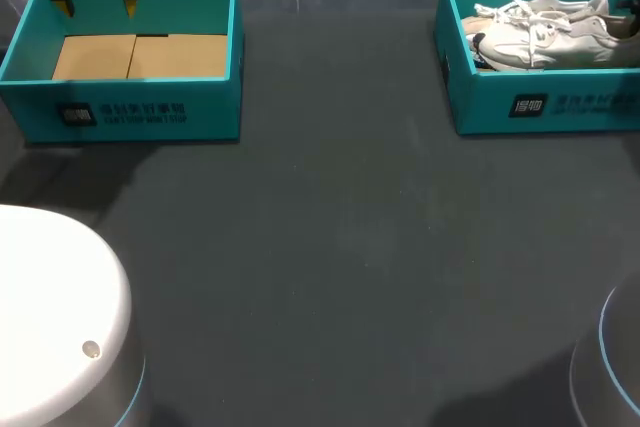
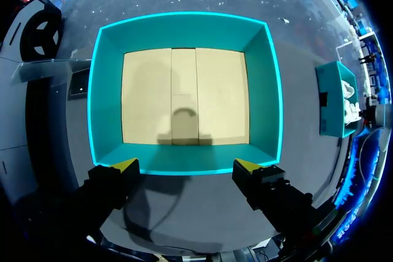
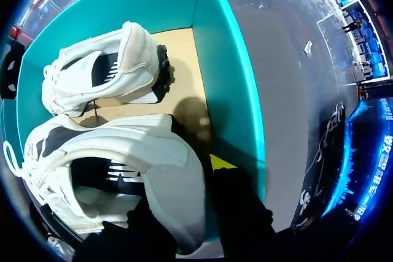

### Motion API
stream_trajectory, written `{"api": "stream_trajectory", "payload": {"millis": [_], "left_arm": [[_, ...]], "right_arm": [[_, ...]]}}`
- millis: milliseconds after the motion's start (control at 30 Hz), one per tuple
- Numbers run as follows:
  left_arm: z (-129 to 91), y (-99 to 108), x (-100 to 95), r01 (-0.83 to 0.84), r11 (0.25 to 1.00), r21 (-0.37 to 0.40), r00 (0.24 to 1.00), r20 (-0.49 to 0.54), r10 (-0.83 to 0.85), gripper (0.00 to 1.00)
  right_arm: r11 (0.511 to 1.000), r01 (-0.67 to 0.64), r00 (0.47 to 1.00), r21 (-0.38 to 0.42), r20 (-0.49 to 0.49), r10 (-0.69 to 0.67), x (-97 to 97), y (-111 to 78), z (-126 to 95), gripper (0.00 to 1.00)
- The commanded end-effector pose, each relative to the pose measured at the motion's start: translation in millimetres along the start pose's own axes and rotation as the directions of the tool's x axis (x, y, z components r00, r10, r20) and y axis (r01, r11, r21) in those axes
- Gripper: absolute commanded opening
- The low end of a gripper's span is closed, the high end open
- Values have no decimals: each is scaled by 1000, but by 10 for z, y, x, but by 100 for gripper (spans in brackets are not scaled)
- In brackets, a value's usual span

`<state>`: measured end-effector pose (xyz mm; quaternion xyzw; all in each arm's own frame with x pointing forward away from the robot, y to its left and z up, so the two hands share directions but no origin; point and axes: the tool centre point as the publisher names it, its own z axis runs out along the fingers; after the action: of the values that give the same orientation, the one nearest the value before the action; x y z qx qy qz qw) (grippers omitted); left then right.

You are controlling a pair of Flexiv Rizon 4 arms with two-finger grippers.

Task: Take the shoe out of the shoebox, open the shoe tongue, remove and reinsert the insole, then place the shoe into the shoebox

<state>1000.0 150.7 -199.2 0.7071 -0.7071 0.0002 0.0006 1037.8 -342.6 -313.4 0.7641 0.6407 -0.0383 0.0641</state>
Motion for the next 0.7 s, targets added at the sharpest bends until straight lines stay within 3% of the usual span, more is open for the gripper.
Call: {"api": "stream_trajectory", "payload": {"millis": [33, 333, 700], "left_arm": [[1, 0, 2, 0, 1000, 0, 1000, 0, 0, 100], [1, 0, 2, 0, 1000, 0, 1000, 0, 0, 100], [1, 0, 2, 0, 1000, 0, 1000, 0, 0, 100]], "right_arm": [[1000, 1, 1000, -6, 4, -1, -58, -6, -121, 0], [1000, 9, 1000, -28, 18, -9, -82, -7, -457, 0], [998, 9, 996, -59, 85, -4, -93, -59, -1111, 0]]}}
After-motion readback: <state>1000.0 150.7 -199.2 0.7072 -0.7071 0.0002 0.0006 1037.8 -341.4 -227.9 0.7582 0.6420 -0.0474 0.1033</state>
